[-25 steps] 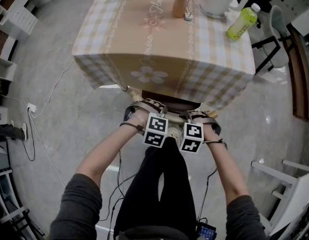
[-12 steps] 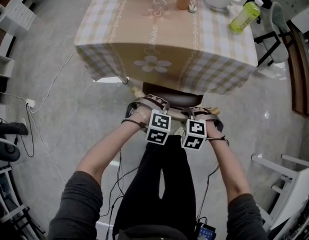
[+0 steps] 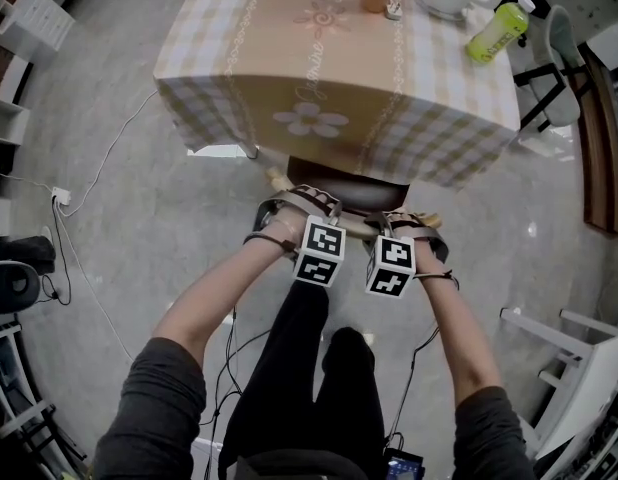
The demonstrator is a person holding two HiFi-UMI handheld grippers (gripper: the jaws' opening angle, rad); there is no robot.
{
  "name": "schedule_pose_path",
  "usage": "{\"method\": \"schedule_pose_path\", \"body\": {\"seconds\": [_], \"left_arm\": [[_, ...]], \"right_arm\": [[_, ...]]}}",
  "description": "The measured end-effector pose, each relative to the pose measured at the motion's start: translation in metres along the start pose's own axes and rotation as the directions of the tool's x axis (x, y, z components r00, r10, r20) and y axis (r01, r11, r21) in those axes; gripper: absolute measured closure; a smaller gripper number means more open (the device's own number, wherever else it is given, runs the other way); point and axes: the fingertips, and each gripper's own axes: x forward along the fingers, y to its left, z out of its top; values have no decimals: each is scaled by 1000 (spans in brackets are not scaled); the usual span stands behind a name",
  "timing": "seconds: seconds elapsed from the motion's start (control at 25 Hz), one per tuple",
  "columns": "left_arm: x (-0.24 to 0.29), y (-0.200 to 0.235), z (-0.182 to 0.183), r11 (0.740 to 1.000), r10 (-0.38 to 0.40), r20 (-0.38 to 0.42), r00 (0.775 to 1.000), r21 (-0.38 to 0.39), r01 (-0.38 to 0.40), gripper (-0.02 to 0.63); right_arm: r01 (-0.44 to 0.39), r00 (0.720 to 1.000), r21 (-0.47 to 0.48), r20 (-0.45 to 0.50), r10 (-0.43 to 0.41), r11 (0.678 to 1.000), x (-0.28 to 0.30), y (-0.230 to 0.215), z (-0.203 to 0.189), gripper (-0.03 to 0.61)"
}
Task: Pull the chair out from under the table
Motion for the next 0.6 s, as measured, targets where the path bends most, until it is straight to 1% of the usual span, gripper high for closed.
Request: {"method": "schedule_pose_path", "body": {"seconds": [0.32, 0.6], "left_arm": [[-4, -15, 6, 1000, -3, 6, 1000, 4, 3, 463], [-6, -39, 15, 1000, -1, 1, 1000, -11, 1, 462]], "right_arm": [[-2, 1000, 0, 12, 2, 1000, -5, 14, 4, 437], [-12, 1000, -10, 19, 12, 1000, -7, 41, 7, 437]]}}
